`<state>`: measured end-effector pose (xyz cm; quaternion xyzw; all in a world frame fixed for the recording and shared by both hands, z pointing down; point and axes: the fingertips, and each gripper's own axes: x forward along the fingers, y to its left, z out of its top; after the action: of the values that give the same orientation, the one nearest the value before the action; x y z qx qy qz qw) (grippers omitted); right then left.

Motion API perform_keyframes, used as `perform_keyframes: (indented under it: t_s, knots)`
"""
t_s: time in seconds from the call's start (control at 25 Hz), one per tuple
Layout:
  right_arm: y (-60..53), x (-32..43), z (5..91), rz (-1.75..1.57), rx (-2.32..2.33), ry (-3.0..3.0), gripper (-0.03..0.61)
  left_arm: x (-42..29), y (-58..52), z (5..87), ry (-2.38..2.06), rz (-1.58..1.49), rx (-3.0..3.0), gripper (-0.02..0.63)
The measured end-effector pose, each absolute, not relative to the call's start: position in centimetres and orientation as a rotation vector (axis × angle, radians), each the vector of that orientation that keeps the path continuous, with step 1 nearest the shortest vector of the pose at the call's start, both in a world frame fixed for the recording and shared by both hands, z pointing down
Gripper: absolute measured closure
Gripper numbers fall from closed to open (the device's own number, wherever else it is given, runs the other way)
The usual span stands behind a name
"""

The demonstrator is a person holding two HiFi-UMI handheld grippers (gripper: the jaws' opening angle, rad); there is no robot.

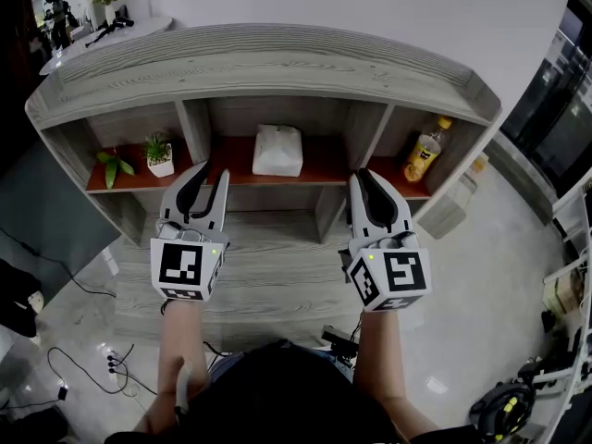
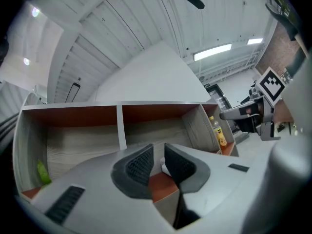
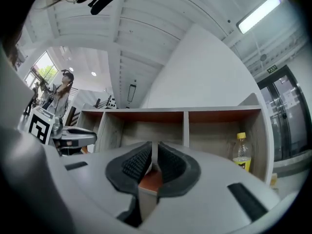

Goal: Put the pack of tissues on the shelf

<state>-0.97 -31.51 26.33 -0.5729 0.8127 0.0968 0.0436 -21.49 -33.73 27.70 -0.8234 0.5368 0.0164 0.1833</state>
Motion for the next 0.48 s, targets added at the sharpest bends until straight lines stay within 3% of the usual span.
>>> perform_keyframes:
  t_s: [0.16,0.48]
  knots:
    - [-31.3,-1.5,26.3,0.340,-1.747,2.508,0.561,-21.7,-33.8,28.0,1.530,0.044,-2.335,0.601]
    - [-31.1,-2.3,25.7,0.463,-1.757,2.535,0.564,-21.8,-33.8,27.4,1.518,0.076,-2.350,0.601]
